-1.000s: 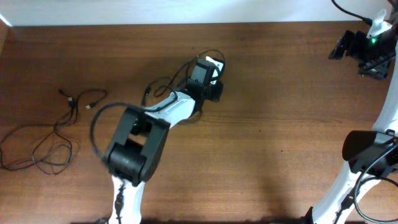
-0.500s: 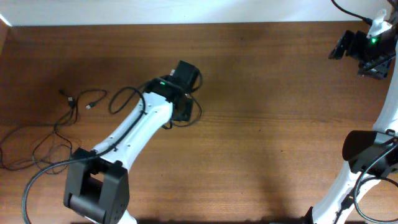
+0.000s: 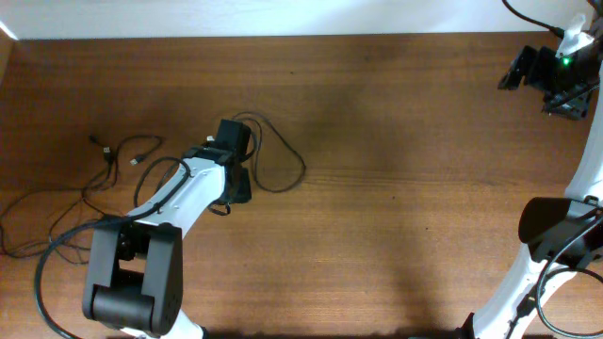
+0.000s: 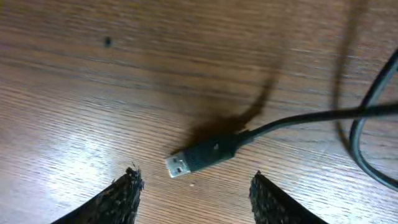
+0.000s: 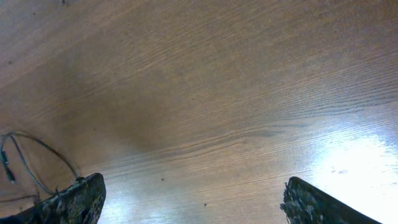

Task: Untangle cables

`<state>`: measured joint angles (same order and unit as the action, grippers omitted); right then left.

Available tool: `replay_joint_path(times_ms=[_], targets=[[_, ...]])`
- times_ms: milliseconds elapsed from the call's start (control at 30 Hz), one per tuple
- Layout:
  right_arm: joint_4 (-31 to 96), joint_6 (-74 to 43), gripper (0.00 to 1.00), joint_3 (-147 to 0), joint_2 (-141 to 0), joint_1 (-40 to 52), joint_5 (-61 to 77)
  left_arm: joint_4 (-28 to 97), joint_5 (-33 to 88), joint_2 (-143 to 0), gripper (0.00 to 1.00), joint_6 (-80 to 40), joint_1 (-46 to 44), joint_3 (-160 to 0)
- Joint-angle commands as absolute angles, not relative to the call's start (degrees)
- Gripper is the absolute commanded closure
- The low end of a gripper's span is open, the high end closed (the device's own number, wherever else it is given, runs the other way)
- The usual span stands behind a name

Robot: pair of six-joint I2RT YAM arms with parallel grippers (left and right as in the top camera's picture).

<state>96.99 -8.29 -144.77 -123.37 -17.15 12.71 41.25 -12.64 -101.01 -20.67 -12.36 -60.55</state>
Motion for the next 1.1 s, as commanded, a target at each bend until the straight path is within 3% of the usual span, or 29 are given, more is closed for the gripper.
replay_joint_path(times_ms=[0,267,567,667,800,900,1067], targets=[[97.32,-7.70,0.07,-145.27,-122.30,-16.78,12.82,40.21,-4.62,-99.98,0.40,-16.34,-12.36,-61.14],[97.32,-7.68,0.07,-145.27,-122.30,-16.78,12.82,36.91,14.37,-99.96,0.34,-0.23,-12.36,-66.72],[97.32,-7.68,0.07,-145.29,-122.30,-16.78,12.80,31.66,3.79,-99.96,0.34,-1.93,-12.21,-66.92],[97.32,-7.68,0.07,-145.29,-122.30,-16.78,12.80,34.74,5.21,-98.08,0.41,-3.05,-13.04,-70.35],[97.32,-7.68,0.07,-145.27,-122.30,-16.78,12.80,37.82,4.49,-93.23,0.39,-3.99,-13.61,-73.52],[97.32,-7.68,0.07,-145.27,-122.30,-16.78,12.80,39.48,-2.26,-94.28,0.39,-7.07,-13.61,-72.73],[97.32,-7.68,0.07,-145.27,-122.30,-16.78,12.80,37.54,-3.25,-102.00,0.36,-7.07,-13.63,-72.58]])
